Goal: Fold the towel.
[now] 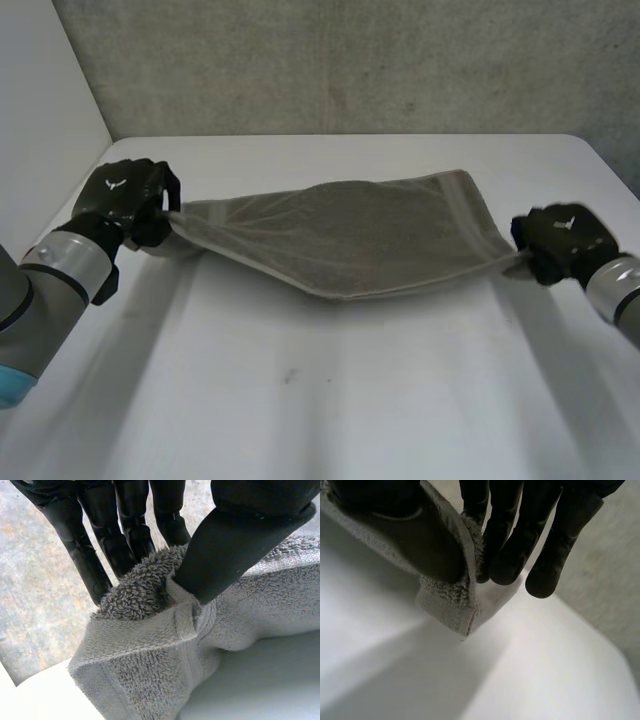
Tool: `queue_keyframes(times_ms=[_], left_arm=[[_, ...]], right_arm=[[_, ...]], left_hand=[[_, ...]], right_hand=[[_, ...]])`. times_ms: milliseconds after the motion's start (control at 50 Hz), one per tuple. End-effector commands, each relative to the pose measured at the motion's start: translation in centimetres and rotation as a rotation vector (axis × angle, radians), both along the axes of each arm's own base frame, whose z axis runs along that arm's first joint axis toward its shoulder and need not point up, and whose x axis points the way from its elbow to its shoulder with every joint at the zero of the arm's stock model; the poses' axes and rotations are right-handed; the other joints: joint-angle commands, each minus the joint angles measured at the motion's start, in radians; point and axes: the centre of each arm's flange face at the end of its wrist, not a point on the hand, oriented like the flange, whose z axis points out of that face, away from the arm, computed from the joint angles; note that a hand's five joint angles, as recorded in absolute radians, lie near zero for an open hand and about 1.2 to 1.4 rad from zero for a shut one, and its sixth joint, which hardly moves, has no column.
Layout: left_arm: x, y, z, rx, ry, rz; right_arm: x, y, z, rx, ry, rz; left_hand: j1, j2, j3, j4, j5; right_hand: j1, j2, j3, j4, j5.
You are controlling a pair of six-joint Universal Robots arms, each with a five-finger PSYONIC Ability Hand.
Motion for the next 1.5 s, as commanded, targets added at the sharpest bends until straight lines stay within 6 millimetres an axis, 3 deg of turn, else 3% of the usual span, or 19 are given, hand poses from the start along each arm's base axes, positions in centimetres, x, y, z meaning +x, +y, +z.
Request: queue_keyframes(times_ms=[20, 140, 300, 420, 460, 500, 520, 560, 620, 720, 780, 880, 940, 1040, 1100, 1140, 1200, 1340, 1500], left_arm=[[0.1, 1.8, -0.9, 0.082, -0.024, -0.009], [0.7, 4.5, -1.3, 0.196, -0.055, -0.011], [1.8, 10.9, -2.1, 0.305, -0.345, -0.093], [2.3, 11.9, -1.3, 0.258, -0.392, -0.096], [2.2, 11.8, -1.1, 0.252, -0.388, -0.099], [2.0, 11.5, -0.8, 0.235, -0.376, -0.119], [2.0, 11.5, -0.8, 0.235, -0.376, -0.119], [1.5, 10.9, -0.7, 0.210, -0.356, -0.146], [1.2, 10.3, -1.1, 0.216, -0.344, -0.162], [0.3, 7.1, -2.3, 0.204, -0.312, -0.163], [0.1, 6.1, -2.6, 0.205, -0.313, -0.165], [-1.0, 2.0, -4.1, 0.219, -0.314, -0.172], [-1.3, 1.0, -4.4, 0.217, -0.313, -0.176], [-3.3, -3.1, -5.6, 0.180, -0.305, -0.183], [-3.5, -4.3, -6.0, 0.169, -0.308, -0.161], [-3.7, -6.5, -7.0, 0.161, -0.321, -0.109], [-4.1, -8.2, -7.8, 0.145, -0.327, -0.079], [-4.3, -9.6, -8.4, 0.135, -0.335, -0.045], [-4.3, -9.4, -8.7, 0.149, -0.338, -0.047]], right_arm=[[-1.5, 0.4, 8.0, -0.225, 0.037, 0.005], [-2.7, 2.3, 10.2, -0.234, 0.140, 0.012], [-3.4, 7.9, 11.5, -0.088, 0.447, 0.097], [-3.8, 9.2, 10.9, -0.008, 0.567, 0.166], [-3.9, 9.0, 10.5, 0.000, 0.572, 0.172], [-4.0, 7.6, 8.4, 0.064, 0.546, 0.197], [-4.0, 7.6, 8.3, 0.064, 0.546, 0.197], [-4.4, 6.1, 6.2, 0.121, 0.528, 0.196], [-4.5, 5.6, 5.3, 0.143, 0.516, 0.196], [-4.4, 3.6, 2.4, 0.190, 0.476, 0.188], [-4.0, 3.1, 2.0, 0.176, 0.475, 0.188], [-3.1, 0.5, 0.9, 0.113, 0.451, 0.139], [-2.7, -0.3, 0.6, 0.092, 0.438, 0.131], [-0.6, -3.8, -0.5, 0.004, 0.384, 0.114], [0.2, -5.6, -1.5, -0.021, 0.381, 0.089], [0.6, -6.4, -2.0, -0.030, 0.388, 0.078], [1.2, -7.6, -3.0, -0.034, 0.408, 0.064], [1.9, -9.3, -3.7, -0.061, 0.411, 0.050], [2.3, -10.0, -4.8, -0.056, 0.419, 0.055]], left_hand=[[0.220, 0.179, 0.180, 0.178, 0.203], [0.220, 0.179, 0.180, 0.178, 0.203], [0.220, 0.179, 0.180, 0.178, 0.203], [0.220, 0.179, 0.180, 0.178, 0.203], [0.220, 0.179, 0.180, 0.178, 0.203], [0.220, 0.179, 0.180, 0.178, 0.203], [0.220, 0.179, 0.180, 0.178, 0.203], [0.220, 0.179, 0.180, 0.178, 0.203], [0.220, 0.179, 0.180, 0.178, 0.203], [0.220, 0.179, 0.180, 0.178, 0.203], [0.220, 0.179, 0.180, 0.178, 0.203], [0.220, 0.179, 0.180, 0.178, 0.203], [0.220, 0.179, 0.180, 0.178, 0.203], [0.220, 0.179, 0.180, 0.178, 0.203], [0.220, 0.179, 0.180, 0.178, 0.203], [0.220, 0.179, 0.180, 0.178, 0.203], [0.220, 0.179, 0.180, 0.178, 0.203], [0.220, 0.179, 0.180, 0.178, 0.203], [0.220, 0.179, 0.180, 0.178, 0.203]], right_hand=[[0.079, 0.063, 0.047, 0.053, 0.057], [0.079, 0.063, 0.047, 0.053, 0.057], [0.079, 0.063, 0.047, 0.053, 0.057], [0.079, 0.063, 0.047, 0.053, 0.057], [0.079, 0.063, 0.047, 0.053, 0.057], [0.079, 0.063, 0.047, 0.053, 0.057], [0.079, 0.063, 0.047, 0.053, 0.057], [0.079, 0.063, 0.047, 0.053, 0.057], [0.079, 0.063, 0.047, 0.053, 0.057], [0.079, 0.063, 0.047, 0.053, 0.057], [0.079, 0.063, 0.047, 0.053, 0.057], [0.079, 0.063, 0.047, 0.053, 0.057], [0.079, 0.063, 0.047, 0.053, 0.057], [0.079, 0.063, 0.047, 0.053, 0.057], [0.079, 0.063, 0.047, 0.053, 0.057], [0.079, 0.063, 0.047, 0.053, 0.057], [0.079, 0.063, 0.047, 0.053, 0.057], [0.079, 0.063, 0.047, 0.053, 0.057], [0.079, 0.063, 0.047, 0.053, 0.057]])
